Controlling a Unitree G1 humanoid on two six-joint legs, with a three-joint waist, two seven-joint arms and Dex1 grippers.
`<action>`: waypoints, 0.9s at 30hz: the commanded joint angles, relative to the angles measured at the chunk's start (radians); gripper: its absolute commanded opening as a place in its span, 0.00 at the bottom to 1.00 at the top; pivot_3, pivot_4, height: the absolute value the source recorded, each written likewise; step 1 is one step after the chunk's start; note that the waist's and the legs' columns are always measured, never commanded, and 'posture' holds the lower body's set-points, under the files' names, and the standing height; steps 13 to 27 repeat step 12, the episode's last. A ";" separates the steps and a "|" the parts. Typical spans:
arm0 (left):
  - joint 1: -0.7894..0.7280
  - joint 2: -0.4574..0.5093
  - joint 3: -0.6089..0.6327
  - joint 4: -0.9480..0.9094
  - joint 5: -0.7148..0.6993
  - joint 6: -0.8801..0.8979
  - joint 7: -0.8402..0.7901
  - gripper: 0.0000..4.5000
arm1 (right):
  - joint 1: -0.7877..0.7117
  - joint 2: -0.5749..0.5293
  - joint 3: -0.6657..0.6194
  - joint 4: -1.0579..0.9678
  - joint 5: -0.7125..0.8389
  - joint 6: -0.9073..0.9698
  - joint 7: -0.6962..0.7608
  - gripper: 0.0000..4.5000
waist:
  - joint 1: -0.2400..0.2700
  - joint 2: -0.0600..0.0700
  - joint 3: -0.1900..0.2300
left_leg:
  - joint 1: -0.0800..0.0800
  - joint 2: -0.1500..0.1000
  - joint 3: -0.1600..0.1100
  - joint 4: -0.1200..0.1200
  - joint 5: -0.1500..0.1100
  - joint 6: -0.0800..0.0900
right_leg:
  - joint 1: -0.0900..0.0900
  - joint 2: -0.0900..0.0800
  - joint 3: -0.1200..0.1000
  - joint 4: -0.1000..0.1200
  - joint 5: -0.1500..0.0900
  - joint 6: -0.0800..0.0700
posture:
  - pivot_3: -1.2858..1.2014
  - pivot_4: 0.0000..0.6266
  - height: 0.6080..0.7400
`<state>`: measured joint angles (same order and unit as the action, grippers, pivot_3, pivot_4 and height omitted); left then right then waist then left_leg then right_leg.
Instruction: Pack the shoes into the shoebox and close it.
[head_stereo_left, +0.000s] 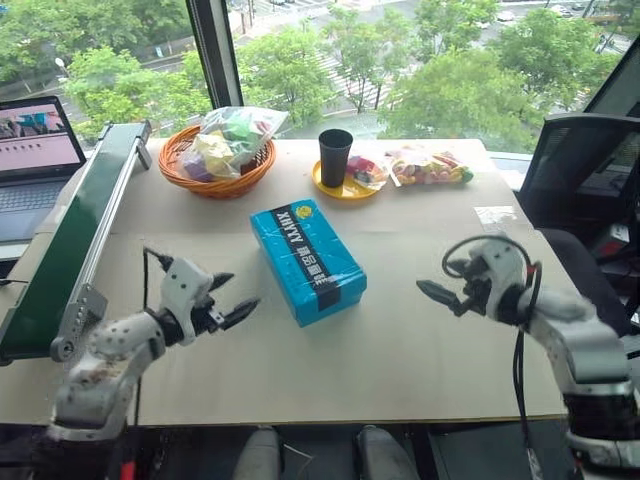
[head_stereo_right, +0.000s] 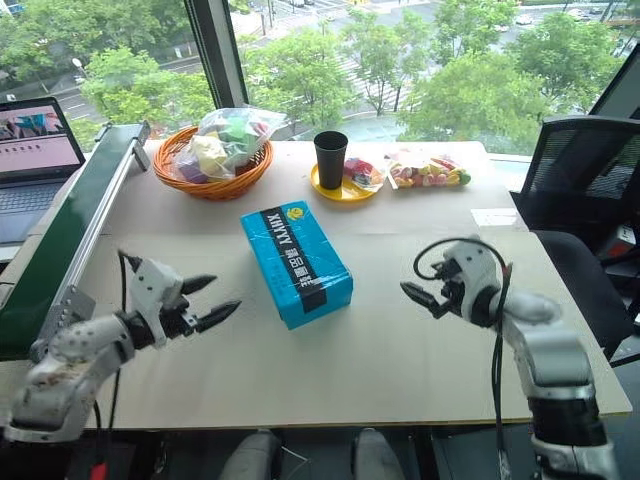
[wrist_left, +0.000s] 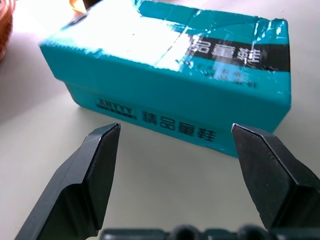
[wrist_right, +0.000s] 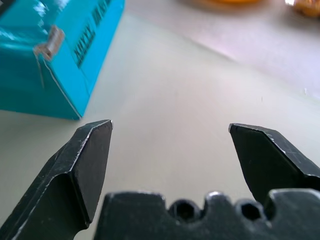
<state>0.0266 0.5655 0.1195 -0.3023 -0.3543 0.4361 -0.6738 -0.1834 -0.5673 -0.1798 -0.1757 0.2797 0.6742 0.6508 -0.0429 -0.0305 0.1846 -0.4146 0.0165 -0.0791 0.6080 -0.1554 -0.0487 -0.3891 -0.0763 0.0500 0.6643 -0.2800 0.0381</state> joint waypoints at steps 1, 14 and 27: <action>0.037 -0.117 0.027 0.099 0.085 -0.168 0.155 0.85 | 0.112 0.110 -0.056 -0.003 -0.028 -0.164 -0.130 0.98 | 0.003 0.000 0.000 | 0.000 0.000 0.000 0.000 0.000 0.000 | 0.000 0.000 0.000 0.000 0.000 0.000 | 0.52 0.24 1.00; 0.130 -0.319 0.005 0.184 0.189 -0.313 0.354 0.85 | 0.194 0.307 0.001 0.164 -0.168 -0.522 -0.344 0.98 | 0.001 0.000 -0.003 | 0.005 0.000 0.002 0.001 0.001 -0.002 | 0.003 0.000 0.004 -0.001 -0.002 0.008 | 0.52 0.24 1.00; 0.130 -0.319 0.005 0.184 0.189 -0.313 0.354 0.85 | 0.194 0.307 0.001 0.164 -0.168 -0.522 -0.344 0.98 | 0.001 0.000 -0.003 | 0.005 0.000 0.002 0.001 0.001 -0.002 | 0.003 0.000 0.004 -0.001 -0.002 0.008 | 0.52 0.24 1.00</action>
